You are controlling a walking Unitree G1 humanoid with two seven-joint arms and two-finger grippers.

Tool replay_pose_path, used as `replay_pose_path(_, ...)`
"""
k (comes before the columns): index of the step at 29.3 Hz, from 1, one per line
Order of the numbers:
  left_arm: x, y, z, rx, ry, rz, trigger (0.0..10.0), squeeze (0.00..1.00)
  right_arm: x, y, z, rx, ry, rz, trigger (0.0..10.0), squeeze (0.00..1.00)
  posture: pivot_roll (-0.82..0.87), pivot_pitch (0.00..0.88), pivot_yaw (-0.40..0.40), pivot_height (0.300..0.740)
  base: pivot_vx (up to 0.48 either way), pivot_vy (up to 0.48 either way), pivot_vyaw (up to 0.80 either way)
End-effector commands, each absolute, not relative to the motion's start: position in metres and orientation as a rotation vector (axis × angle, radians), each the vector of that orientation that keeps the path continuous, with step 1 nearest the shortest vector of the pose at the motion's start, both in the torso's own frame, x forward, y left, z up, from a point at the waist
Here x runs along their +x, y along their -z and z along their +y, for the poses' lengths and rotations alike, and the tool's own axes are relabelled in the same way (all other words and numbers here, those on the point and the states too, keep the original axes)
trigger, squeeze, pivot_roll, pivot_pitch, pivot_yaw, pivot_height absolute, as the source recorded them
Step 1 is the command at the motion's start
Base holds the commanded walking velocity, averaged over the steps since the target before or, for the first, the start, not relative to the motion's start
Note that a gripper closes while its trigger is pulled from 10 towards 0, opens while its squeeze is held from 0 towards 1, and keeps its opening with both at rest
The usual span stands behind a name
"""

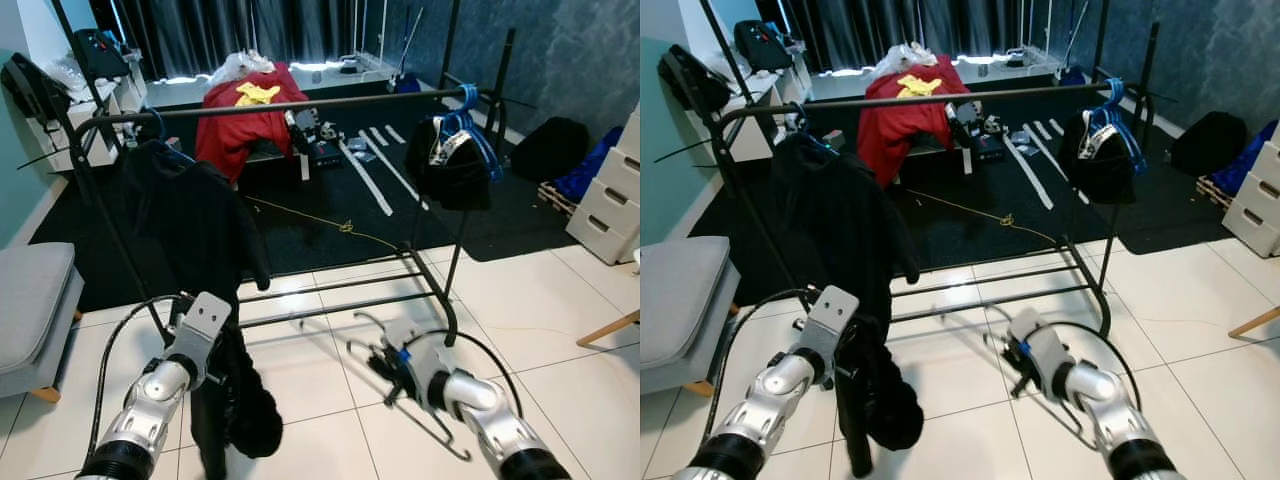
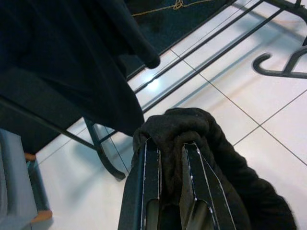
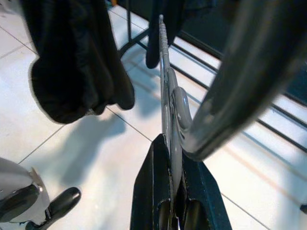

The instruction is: Hang hanger

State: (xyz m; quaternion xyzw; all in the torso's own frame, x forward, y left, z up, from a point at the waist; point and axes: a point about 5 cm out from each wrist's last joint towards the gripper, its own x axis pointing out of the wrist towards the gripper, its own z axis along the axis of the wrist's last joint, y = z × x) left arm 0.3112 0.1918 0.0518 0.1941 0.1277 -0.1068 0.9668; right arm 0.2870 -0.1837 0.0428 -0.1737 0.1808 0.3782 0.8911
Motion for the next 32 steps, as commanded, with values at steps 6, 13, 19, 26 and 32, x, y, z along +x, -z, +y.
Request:
replay_pose_path(6,0.315,-0.059,0.2,0.481,0.221,0.246,10.0,0.0,0.284,-0.048,-0.171,-0.39,-0.9,0.354,10.0,0.0,0.03,0.0,0.052,0.74,0.0,0.0,0.0)
replay_pose_path(13,0.319,-0.064,0.205,0.527,0.246,0.253,10.0,0.0,0.295,-0.061,-0.171,-0.396,-0.885,0.311,10.0,0.0,0.04,0.01,0.053,0.74,0.0,0.0,0.0)
replay_pose_path(19,0.326,-0.078,0.214,0.57,0.261,0.266,10.0,0.0,0.28,-0.091,-0.181,-0.292,-1.071,0.348,10.0,0.0,0.03,0.024,0.06,0.74,0.0,0.0,0.0)
replay_pose_path(26,0.334,-0.092,0.219,0.596,0.246,0.256,10.0,0.0,0.252,-0.099,-0.192,-0.199,-1.218,0.519,10.0,0.0,0.01,0.028,0.074,0.74,0.0,0.0,0.0)
replay_pose_path(32,0.341,-0.107,0.209,0.594,0.286,0.217,10.0,0.0,0.248,-0.104,-0.195,-0.145,-1.254,0.567,10.0,0.0,0.01,0.047,0.07,0.74,0.0,0.0,0.0)
